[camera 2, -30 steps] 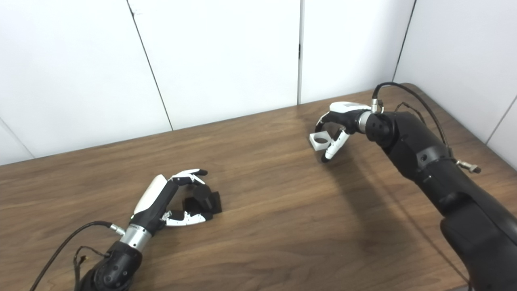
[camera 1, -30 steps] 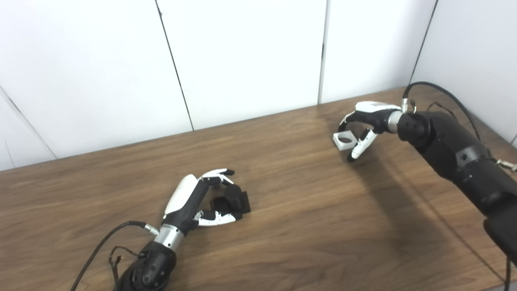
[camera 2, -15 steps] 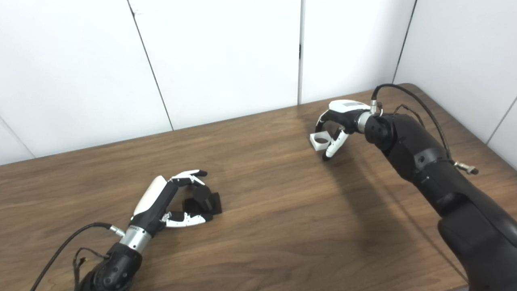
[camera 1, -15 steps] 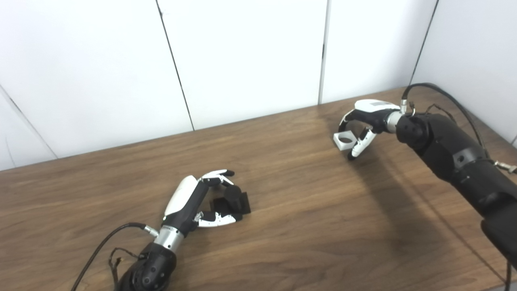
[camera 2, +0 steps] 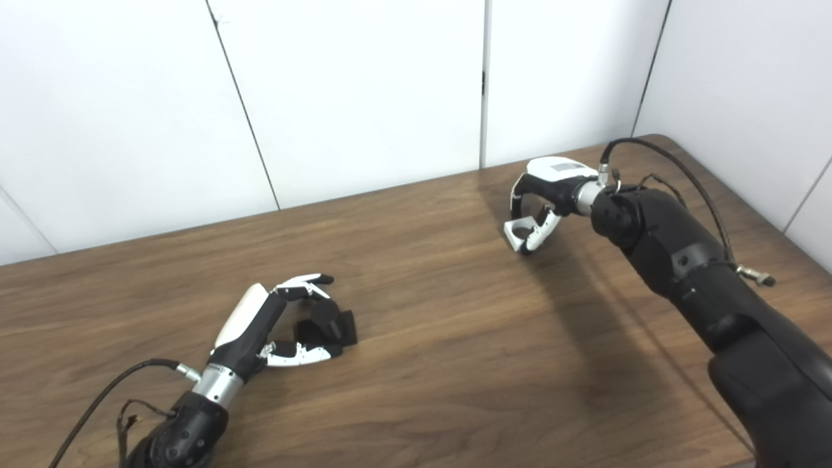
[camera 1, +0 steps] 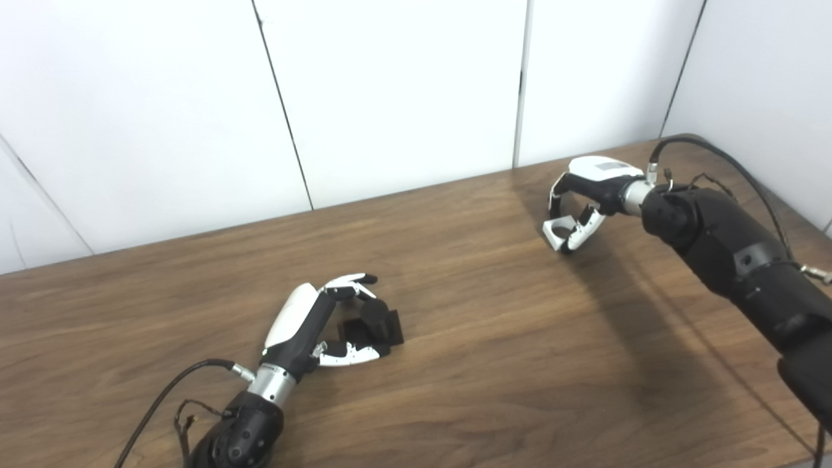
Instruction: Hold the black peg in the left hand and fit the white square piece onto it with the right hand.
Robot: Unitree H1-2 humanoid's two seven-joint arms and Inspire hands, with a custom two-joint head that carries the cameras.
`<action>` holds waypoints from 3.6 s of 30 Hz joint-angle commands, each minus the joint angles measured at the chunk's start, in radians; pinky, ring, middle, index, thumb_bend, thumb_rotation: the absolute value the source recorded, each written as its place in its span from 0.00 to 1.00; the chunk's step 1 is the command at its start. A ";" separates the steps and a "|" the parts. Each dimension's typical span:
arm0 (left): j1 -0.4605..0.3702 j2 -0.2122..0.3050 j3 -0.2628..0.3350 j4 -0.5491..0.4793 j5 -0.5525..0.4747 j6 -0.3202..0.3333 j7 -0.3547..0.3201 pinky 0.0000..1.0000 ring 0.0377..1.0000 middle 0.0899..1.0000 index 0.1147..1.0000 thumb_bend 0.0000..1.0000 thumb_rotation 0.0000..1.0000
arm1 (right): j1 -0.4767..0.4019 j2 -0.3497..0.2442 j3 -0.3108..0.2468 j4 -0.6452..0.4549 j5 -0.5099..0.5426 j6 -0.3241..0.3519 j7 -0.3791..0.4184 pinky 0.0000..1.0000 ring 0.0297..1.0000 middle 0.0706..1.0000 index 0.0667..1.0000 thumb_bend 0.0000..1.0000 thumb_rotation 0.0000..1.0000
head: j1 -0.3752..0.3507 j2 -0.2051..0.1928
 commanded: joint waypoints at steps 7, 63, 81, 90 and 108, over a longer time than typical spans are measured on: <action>0.044 0.016 -0.004 0.011 0.002 0.029 -0.028 0.77 0.85 0.81 0.42 0.52 0.07 | -0.026 -0.043 -0.017 -0.013 -0.022 -0.018 -0.039 0.83 0.83 0.75 0.45 0.51 0.14 | 0.003 0.004; -0.004 -0.034 -0.023 0.079 0.032 0.042 0.004 0.74 0.84 0.80 0.42 0.52 0.07 | -0.011 0.030 -0.102 -0.609 0.190 -0.169 0.205 0.79 0.87 0.75 0.44 0.52 0.14 | 0.237 0.040; -0.017 -0.062 -0.029 0.096 0.030 0.073 0.015 0.76 0.86 0.81 0.42 0.52 0.07 | -0.008 0.127 -0.053 -0.602 0.206 -0.221 0.246 0.81 0.86 0.74 0.44 0.52 0.14 | 0.306 0.044; -0.019 -0.057 -0.037 0.099 0.044 0.064 0.025 0.75 0.85 0.81 0.42 0.52 0.07 | -0.015 0.202 -0.026 -0.624 0.192 -0.200 0.271 0.89 0.86 0.74 0.44 0.52 0.14 | 0.291 0.044; -0.017 -0.064 -0.044 0.104 0.035 0.074 0.026 0.76 0.85 0.81 0.42 0.52 0.07 | -0.062 0.256 0.018 -0.582 0.159 -0.219 0.299 0.88 0.86 0.74 0.44 0.52 0.15 | 0.296 0.047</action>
